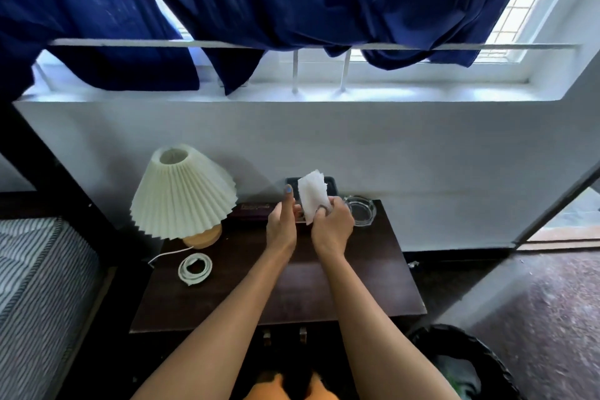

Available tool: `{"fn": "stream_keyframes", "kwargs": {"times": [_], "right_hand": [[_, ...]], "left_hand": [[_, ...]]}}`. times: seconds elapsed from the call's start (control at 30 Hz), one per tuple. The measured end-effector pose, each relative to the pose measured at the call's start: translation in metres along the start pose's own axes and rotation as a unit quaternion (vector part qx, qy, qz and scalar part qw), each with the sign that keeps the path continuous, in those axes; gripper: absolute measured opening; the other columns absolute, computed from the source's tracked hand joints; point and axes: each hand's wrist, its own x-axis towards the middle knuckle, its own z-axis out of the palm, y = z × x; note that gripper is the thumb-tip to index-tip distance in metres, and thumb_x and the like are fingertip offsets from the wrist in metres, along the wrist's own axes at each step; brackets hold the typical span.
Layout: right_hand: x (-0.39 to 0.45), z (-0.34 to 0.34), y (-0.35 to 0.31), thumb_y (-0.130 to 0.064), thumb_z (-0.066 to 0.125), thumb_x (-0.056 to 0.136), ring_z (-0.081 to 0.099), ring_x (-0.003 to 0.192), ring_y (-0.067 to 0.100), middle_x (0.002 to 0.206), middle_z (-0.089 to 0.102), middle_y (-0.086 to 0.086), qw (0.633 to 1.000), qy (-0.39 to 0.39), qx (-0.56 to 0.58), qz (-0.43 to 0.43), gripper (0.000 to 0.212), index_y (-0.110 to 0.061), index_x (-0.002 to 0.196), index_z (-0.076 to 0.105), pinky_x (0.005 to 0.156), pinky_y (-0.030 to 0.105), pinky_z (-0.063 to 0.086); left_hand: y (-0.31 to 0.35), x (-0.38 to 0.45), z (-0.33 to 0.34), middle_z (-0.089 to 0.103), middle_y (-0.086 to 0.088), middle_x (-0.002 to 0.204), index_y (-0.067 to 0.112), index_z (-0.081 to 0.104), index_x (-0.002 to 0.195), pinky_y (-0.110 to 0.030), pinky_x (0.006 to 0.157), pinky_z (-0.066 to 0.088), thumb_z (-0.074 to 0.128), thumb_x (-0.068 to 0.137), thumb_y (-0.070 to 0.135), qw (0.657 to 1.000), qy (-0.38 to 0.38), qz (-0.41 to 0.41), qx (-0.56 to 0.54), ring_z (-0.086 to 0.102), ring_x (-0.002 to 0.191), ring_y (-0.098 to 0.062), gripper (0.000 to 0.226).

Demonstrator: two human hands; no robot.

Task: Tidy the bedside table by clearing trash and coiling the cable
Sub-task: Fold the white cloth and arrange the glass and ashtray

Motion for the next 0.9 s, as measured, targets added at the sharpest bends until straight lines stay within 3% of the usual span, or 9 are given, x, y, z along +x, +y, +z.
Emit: {"fn": "stream_keyframes", "kwargs": {"times": [0.07,0.13,0.23,0.3,0.47,0.53,0.67,0.77,0.9], "right_hand": [[0.025,0.002,0.000,-0.001,0.048,0.086,0.059,0.092,0.028,0.098,0.063,0.013,0.999,0.031,0.009,-0.010,0.017,-0.003,0.100,0.058,0.077,0.028,0.040],[0.047,0.000,0.001,0.000,0.050,0.088,0.058,0.087,0.022,0.094,0.060,0.008,0.998,0.056,0.026,-0.013,0.016,-0.006,0.103,0.050,0.075,0.027,0.043],[0.082,0.002,0.012,0.001,0.053,0.089,0.062,0.085,0.025,0.092,0.064,0.012,0.995,0.077,-0.012,-0.057,0.012,-0.007,0.097,0.050,0.071,0.031,0.048],[0.101,0.006,0.023,0.000,0.053,0.089,0.063,0.087,0.030,0.093,0.067,0.016,0.993,0.074,-0.052,-0.076,0.008,-0.007,0.094,0.055,0.068,0.026,0.043],[0.127,0.020,0.042,-0.001,0.051,0.090,0.064,0.091,0.033,0.096,0.068,0.017,0.988,0.041,-0.114,-0.094,0.010,-0.003,0.095,0.060,0.072,0.029,0.042],[0.133,0.026,0.046,0.000,0.051,0.090,0.063,0.090,0.034,0.096,0.067,0.018,0.985,0.028,-0.132,-0.108,0.010,-0.001,0.097,0.058,0.072,0.033,0.045],[0.141,0.035,0.050,0.001,0.049,0.090,0.062,0.090,0.036,0.097,0.066,0.019,0.973,-0.002,-0.194,-0.123,0.013,-0.001,0.101,0.057,0.066,0.032,0.039],[0.144,0.039,0.051,-0.009,0.053,0.091,0.063,0.092,0.035,0.099,0.068,0.016,0.963,-0.035,-0.241,-0.111,0.014,-0.003,0.102,0.059,0.069,0.034,0.046],[0.147,0.042,0.053,-0.017,0.055,0.091,0.064,0.090,0.036,0.095,0.068,0.018,0.966,-0.070,-0.233,-0.087,0.019,-0.001,0.093,0.065,0.065,0.030,0.041]], "left_hand": [[0.002,0.015,0.010,0.064,-0.001,0.109,0.016,0.059,0.118,-0.040,0.102,0.041,0.026,0.054,0.086,1.000,-0.006,0.004,0.001,0.058,0.110,-0.021,0.101],[0.003,0.031,0.018,0.062,0.000,0.110,0.013,0.056,0.126,-0.039,0.104,0.040,0.028,0.054,0.087,1.000,-0.010,-0.003,0.014,0.057,0.112,-0.021,0.107],[0.000,0.053,0.028,0.062,0.000,0.113,0.016,0.054,0.130,-0.046,0.107,0.039,0.029,0.057,0.088,0.999,-0.027,-0.011,0.029,0.056,0.114,-0.023,0.106],[-0.004,0.067,0.032,0.062,-0.003,0.119,0.018,0.053,0.132,-0.049,0.107,0.038,0.028,0.057,0.088,0.999,-0.032,-0.014,0.037,0.055,0.117,-0.024,0.106],[-0.018,0.089,0.039,0.058,-0.009,0.132,0.018,0.051,0.134,-0.049,0.109,0.035,0.029,0.053,0.089,0.998,-0.035,-0.041,0.029,0.051,0.123,-0.026,0.111],[-0.025,0.095,0.042,0.057,-0.009,0.133,0.018,0.054,0.132,-0.049,0.110,0.035,0.030,0.053,0.091,0.997,-0.039,-0.053,0.028,0.051,0.124,-0.026,0.109],[-0.033,0.098,0.046,0.058,-0.004,0.121,0.029,0.060,0.097,-0.048,0.108,0.036,0.032,0.052,0.092,0.996,-0.052,-0.069,0.034,0.051,0.121,-0.026,0.082],[-0.036,0.102,0.047,0.054,-0.009,0.134,0.018,0.054,0.128,-0.048,0.110,0.035,0.032,0.053,0.091,0.996,-0.043,-0.068,0.031,0.048,0.126,-0.027,0.108],[-0.030,0.105,0.049,0.051,-0.009,0.141,0.015,0.048,0.137,-0.047,0.112,0.033,0.034,0.059,0.085,0.997,-0.049,-0.056,0.024,0.046,0.130,-0.025,0.105]]}}
